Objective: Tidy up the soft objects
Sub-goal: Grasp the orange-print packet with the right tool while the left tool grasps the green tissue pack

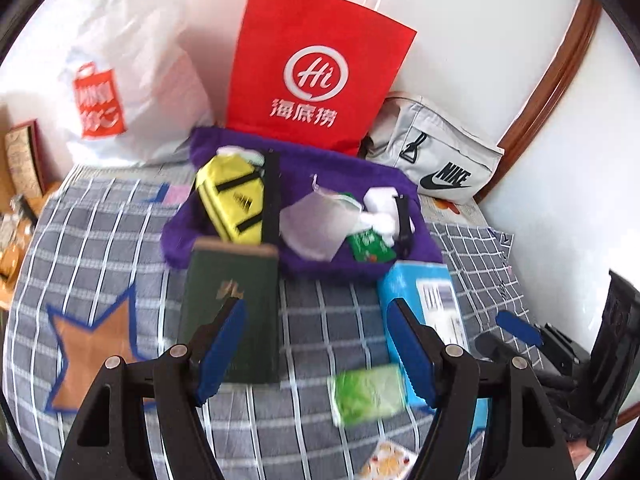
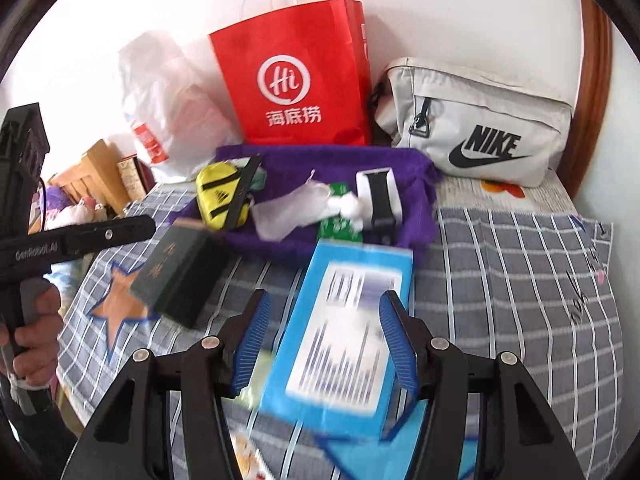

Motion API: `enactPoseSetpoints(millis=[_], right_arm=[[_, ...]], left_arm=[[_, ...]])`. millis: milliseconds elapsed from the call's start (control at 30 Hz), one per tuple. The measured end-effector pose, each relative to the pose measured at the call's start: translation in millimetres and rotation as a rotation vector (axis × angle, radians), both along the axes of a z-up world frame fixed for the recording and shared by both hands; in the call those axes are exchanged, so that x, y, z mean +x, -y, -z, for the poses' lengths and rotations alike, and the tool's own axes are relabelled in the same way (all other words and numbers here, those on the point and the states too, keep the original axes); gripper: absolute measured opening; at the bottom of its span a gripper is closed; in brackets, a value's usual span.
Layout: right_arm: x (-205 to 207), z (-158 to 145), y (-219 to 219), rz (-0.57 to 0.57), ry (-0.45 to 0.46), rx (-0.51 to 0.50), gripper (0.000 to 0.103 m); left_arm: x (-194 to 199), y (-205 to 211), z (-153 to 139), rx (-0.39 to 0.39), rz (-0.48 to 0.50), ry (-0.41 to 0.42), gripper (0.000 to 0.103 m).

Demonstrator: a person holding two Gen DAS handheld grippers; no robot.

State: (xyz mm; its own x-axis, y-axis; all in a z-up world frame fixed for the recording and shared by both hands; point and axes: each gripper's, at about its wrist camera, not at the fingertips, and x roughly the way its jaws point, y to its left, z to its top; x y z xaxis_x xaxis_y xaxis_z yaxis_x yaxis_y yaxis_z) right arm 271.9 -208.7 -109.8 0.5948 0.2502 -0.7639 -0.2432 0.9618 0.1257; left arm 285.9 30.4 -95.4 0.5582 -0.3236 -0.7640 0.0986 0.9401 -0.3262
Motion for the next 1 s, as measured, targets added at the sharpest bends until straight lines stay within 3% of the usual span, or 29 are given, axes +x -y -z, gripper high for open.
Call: enactPoseSetpoints(millis=[67, 467, 800, 833, 1000], right_arm=[[-15.4, 1.9, -0.3, -0.01, -0.001, 0.003, 0.064], [-91.2, 47.5, -16.5, -0.119, -0.043, -0.016, 0.068], [-101.8, 105.5, -44.5, -0.223, -0.114, -0.001, 0.071], [-104.5, 106.6, -48.5, -0.235, -0.101, -0.015, 0.075], [-114.2, 110.2, -66.7, -0.286, -0.069, -0.105, 0.081]], left_arm=[[-12.6, -3.6, 3.6, 0.002, -0.016, -0.011, 0.072], [-73.7, -18.3, 30.1, -0.027, -0.049, -0.067, 0.072], [-100.1, -32.5, 61.1, -0.051, -0.061, -0.108, 0.072], [-101.6, -35.0, 63.7, -0.053, -0.064, -0.111, 0.072], [-104.9, -43.1, 74.0, -0.076, -0.081, -0.129, 0.072]])
